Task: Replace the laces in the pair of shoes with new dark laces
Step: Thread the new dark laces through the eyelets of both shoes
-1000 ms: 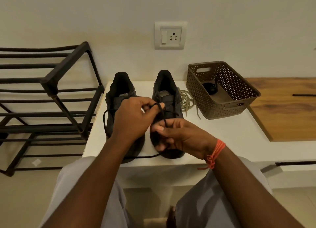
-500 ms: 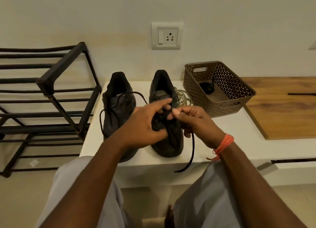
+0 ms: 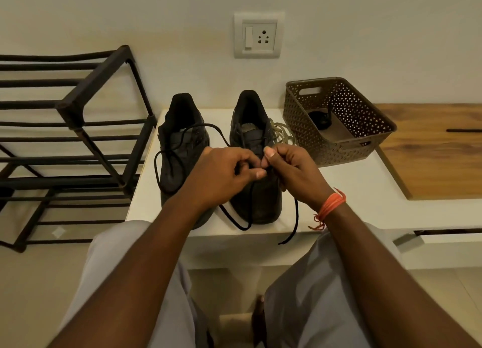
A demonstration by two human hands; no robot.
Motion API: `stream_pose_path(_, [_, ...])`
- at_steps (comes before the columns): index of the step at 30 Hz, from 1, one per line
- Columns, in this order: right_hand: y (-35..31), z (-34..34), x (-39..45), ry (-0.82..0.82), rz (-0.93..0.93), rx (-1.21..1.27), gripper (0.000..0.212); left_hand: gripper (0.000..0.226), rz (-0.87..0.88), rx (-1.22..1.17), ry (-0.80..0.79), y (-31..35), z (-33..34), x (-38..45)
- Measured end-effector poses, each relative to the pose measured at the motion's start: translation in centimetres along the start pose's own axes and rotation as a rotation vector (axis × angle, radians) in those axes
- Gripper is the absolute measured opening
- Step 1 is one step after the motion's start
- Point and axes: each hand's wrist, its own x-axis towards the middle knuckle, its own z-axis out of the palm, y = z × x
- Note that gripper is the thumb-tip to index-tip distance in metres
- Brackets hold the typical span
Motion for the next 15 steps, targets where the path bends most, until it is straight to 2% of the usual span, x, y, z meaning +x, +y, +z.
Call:
stream_pose_path(2, [0.0, -0.2, 0.2, 0.034, 0.038, 0.09, 0.016, 0.016, -0.041, -0.029, 0.096, -0.4, -0.3, 0.2])
stream_pose_path(5, [0.1, -1.1, 0.2, 0.05, 0.079, 0.226, 0.008, 0.013, -0.104, -0.156, 0.202, -0.6, -0.9, 0.1])
stream_pose_path(7, [-0.1, -1.3, 0.1, 0.014, 0.074, 0.294, 0.009, 0.02, -0.093, -0.234, 0.133, -0.1, -0.7, -0.1])
stream_pose_path(9, [-0.3, -1.0, 0.0, -0.02, 0.065, 0.322, 0.009, 0.027, -0.076, -0.236, -0.033, 0.6, 0.2, -0.2])
stream_pose_path(11, [-0.5, -0.6, 0.0, -0.015, 0.075, 0.336, 0.006, 0.019, -0.05, -0.182, -0.082, 0.8, 1.0, 0.0])
stream_pose_path(13, [-0.5, -0.8, 0.1, 0.041, 0.093, 0.309, 0.005, 0.017, -0.114, -0.195, 0.04, 0.5, 0.6, 0.3])
stream_pose_path(15, [-0.2, -1.5, 0.1, 0.111, 0.113, 0.255, 0.004, 0.019, -0.237, -0.19, 0.227, -0.3, -0.8, 0.5])
